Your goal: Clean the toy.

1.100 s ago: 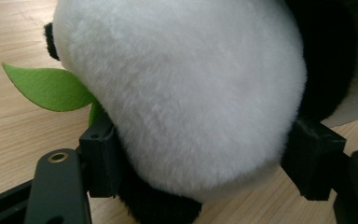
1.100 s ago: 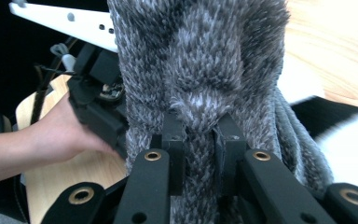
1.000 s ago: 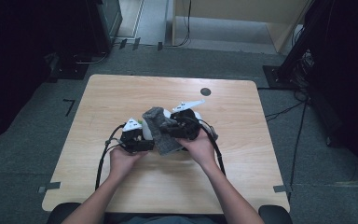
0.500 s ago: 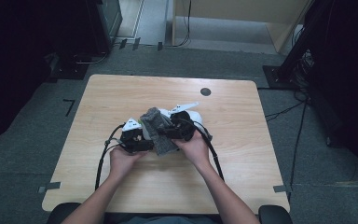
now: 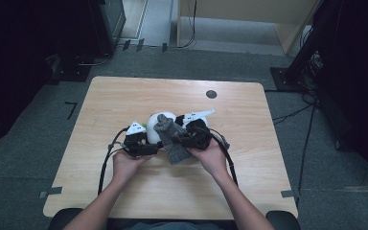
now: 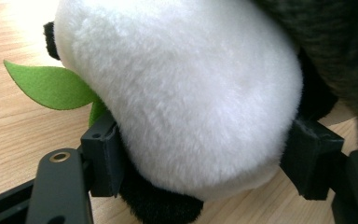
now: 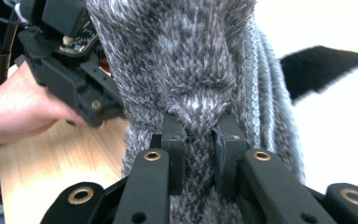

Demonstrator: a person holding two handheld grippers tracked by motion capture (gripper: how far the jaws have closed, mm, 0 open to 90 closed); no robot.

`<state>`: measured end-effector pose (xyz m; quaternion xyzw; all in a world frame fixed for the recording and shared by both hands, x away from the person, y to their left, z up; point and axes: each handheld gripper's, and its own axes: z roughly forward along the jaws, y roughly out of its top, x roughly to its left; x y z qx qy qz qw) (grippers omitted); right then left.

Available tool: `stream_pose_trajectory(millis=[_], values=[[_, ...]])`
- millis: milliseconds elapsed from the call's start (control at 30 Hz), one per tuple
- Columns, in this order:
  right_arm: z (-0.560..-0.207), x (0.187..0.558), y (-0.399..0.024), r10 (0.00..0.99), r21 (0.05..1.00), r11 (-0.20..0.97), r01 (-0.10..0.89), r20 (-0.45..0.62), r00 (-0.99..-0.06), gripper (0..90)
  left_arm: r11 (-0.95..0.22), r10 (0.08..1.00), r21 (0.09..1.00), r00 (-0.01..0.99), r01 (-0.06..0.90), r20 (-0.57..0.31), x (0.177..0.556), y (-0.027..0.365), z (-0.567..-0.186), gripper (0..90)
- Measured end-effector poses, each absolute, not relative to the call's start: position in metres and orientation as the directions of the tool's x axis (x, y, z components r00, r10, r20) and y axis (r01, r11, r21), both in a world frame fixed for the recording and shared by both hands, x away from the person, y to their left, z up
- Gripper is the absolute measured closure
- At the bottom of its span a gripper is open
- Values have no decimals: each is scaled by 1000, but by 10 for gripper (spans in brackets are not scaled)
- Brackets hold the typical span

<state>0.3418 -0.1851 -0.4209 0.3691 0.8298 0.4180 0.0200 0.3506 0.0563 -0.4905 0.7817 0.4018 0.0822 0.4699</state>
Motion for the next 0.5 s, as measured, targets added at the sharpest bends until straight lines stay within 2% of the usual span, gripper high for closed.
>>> stream_pose_trajectory(millis=[500], values=[[-410,323,-241,687,715,338,612,257,-680,781,-235,703,799,665,553,-253,351,56,-490,295]])
